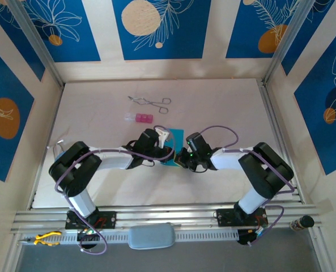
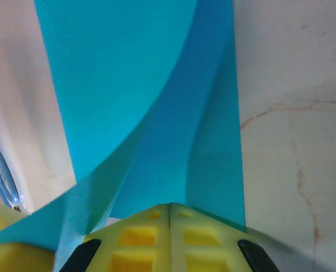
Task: Fold a paper plane with a square sheet of paper (pick it up from the middle)
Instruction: Fold the triangle a second time at the center of the table.
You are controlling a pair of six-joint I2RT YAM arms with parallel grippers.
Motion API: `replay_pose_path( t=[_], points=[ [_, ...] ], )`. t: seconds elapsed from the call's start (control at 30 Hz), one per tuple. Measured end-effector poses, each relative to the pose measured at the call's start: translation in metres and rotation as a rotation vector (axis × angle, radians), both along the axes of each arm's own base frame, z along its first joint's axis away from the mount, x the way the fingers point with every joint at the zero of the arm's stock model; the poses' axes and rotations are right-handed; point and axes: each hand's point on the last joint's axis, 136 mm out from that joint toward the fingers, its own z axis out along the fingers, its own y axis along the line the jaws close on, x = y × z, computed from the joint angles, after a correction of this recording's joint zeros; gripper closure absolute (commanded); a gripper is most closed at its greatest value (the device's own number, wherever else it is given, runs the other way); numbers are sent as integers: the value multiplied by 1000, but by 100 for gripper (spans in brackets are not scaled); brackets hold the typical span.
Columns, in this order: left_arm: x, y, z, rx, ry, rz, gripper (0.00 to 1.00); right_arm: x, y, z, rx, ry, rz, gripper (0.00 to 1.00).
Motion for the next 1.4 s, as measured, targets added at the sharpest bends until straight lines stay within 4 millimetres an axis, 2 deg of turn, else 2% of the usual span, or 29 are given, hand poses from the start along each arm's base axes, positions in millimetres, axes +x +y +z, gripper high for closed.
replay_pose_path(
  t=[0.23, 0.6, 1.4],
  points=[
    [0, 0, 1, -3, -3, -1, 100, -2, -2, -3, -19, 3, 7, 100],
    [0, 0, -1, 3, 2, -1, 100, -6, -18, -3, -53, 31, 63, 100],
    [16, 5, -23, 158, -86, -39, 100, -10, -26, -4, -75, 58, 103, 100]
  ],
)
